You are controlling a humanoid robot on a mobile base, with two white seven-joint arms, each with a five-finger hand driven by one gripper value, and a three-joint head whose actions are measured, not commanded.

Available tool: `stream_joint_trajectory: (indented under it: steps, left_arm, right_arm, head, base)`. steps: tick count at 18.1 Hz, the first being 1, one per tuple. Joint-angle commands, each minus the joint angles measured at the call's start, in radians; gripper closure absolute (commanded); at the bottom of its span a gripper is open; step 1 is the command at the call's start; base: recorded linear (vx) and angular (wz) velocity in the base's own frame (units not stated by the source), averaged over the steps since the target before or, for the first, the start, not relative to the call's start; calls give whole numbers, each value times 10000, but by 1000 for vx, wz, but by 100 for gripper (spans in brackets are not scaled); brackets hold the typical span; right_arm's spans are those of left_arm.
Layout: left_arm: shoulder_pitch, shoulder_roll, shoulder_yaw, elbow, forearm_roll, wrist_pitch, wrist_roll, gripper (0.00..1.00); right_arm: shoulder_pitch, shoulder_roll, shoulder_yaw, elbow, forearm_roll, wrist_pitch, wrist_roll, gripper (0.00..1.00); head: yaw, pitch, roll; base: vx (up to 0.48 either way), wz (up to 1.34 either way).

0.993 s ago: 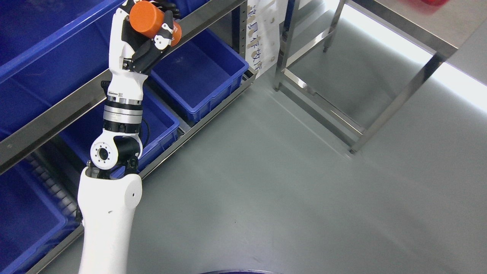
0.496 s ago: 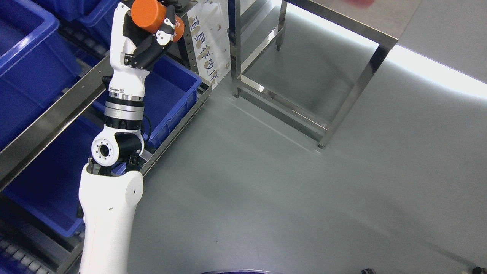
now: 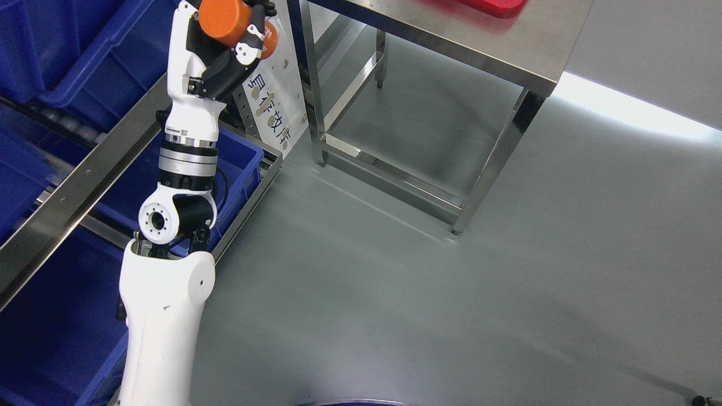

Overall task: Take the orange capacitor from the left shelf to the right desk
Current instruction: 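Hold the container in the left hand while turning toward the steel table, then lower the held container onto the red tray with the left hand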

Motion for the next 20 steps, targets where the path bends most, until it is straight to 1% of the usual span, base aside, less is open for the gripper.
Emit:
stream_joint_trajectory:
  steps: [1, 4, 8, 13, 15, 17, 20]
  left_arm:
    - [-190, 175, -530, 18, 19, 0, -4, 99]
    - [-375, 175, -699, 49, 125, 15, -4, 99]
    - [-498, 175, -1358, 110, 233, 474, -4, 99]
    - [-758, 175, -1988, 370, 233, 583, 27, 99]
    - [-1003, 175, -2111, 630, 218, 704, 88, 99]
    - [-1309, 175, -2294, 983, 218, 1072, 88, 98]
    - [-1938, 175, -2617, 1825, 157, 1165, 104, 98]
  right_arm:
    - [30, -175, -169, -175, 31, -6, 2, 0]
    - [30, -175, -169, -175, 31, -6, 2, 0]
    - [30, -175, -169, -175, 31, -6, 2, 0]
    - [30, -175, -169, -175, 31, -6, 2, 0]
    - [30, -175, -169, -175, 31, -6, 2, 0]
    - [30, -175, -169, -175, 31, -6, 2, 0]
    - [30, -175, -169, -175, 31, -6, 2, 0]
  head:
    - [0, 0, 0]
    - [0, 0, 0]
    - [0, 0, 0]
    - [0, 0, 0]
    - [0, 0, 0]
    - [0, 0, 0]
    - [0, 0, 0]
  base:
    - [188, -102]
    - [178, -109]
    - [168, -113]
    - [157, -162]
    - [146, -202]
    - [144, -206]
    - [151, -178]
